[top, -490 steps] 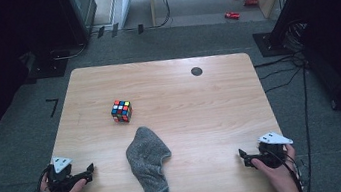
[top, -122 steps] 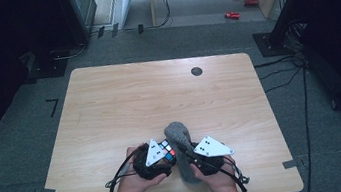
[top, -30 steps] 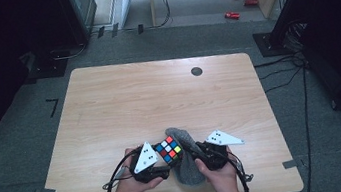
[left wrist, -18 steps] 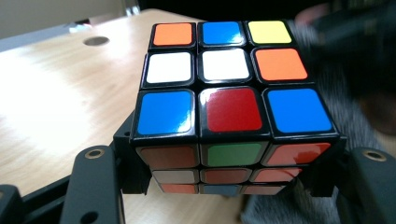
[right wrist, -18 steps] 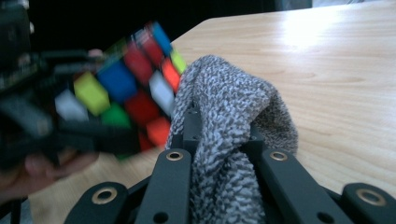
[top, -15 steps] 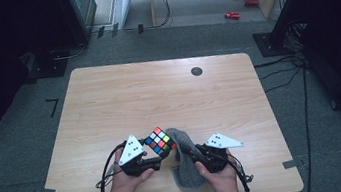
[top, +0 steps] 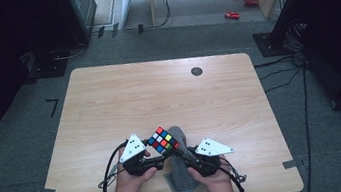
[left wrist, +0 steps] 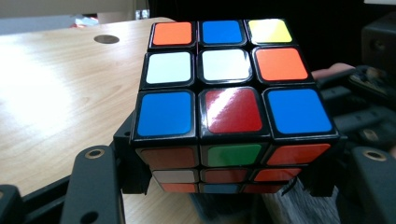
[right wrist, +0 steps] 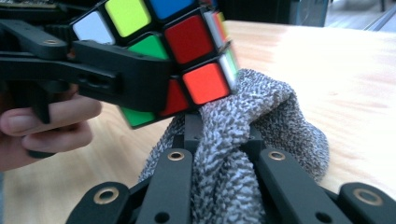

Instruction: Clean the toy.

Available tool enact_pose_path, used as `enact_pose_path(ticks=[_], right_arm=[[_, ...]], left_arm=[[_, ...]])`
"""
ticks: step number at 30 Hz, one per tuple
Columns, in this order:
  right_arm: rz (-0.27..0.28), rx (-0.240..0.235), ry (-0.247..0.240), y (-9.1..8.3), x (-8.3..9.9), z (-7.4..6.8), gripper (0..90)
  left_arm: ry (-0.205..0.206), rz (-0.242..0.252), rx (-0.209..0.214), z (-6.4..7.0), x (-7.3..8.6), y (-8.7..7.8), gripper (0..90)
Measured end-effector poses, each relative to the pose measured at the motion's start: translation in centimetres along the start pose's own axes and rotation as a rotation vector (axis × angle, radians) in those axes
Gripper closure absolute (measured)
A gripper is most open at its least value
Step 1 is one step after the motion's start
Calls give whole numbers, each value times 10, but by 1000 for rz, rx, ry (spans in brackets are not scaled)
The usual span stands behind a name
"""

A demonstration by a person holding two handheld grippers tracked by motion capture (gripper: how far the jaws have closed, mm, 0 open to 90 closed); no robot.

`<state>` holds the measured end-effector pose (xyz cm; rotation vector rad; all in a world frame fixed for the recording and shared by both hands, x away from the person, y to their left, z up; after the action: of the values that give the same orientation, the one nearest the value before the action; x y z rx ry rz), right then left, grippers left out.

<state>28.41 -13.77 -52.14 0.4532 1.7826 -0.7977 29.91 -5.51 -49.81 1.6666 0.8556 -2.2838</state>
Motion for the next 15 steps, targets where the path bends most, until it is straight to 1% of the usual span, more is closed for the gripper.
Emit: enact_pose_path(ticks=[1,2,3,6,8,9,10,13,14,15], right_arm=[[6,1,-11,0,0,1,809],[6,-10,-16,0,0,-2,809],[4,-27,-33,2,2,-7,809],[-21,-66,-116,9,8,-28,807],[-31,-67,-170,13,10,-35,808],[-32,-62,-183,13,9,-35,808],[-29,-57,-187,12,8,-33,808],[0,-21,-168,8,2,-20,809],[4,-14,-162,7,1,-18,809],[5,-14,-169,7,1,-18,809]], left_arm=[[-5,1,3,0,-1,0,344],[-11,3,5,0,-1,0,344],[-19,4,11,0,-2,0,344],[-38,9,17,-3,-3,-1,344],[-42,11,17,-4,-3,-2,344],[-45,11,17,-5,-4,-3,344],[-45,10,19,-5,-4,-3,344],[-43,8,27,-3,-5,-3,344],[-44,8,29,-3,-5,-2,344],[-46,7,32,-2,-5,-2,344]])
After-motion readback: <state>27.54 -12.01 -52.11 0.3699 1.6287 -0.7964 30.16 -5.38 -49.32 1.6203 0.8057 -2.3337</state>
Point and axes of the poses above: each handheld gripper's, and its own axes: y roughly forward along the jaws, x roughly out of its underside, z roughly to its right, the point moved 10 cm from there along y, roughly forward along the jaws
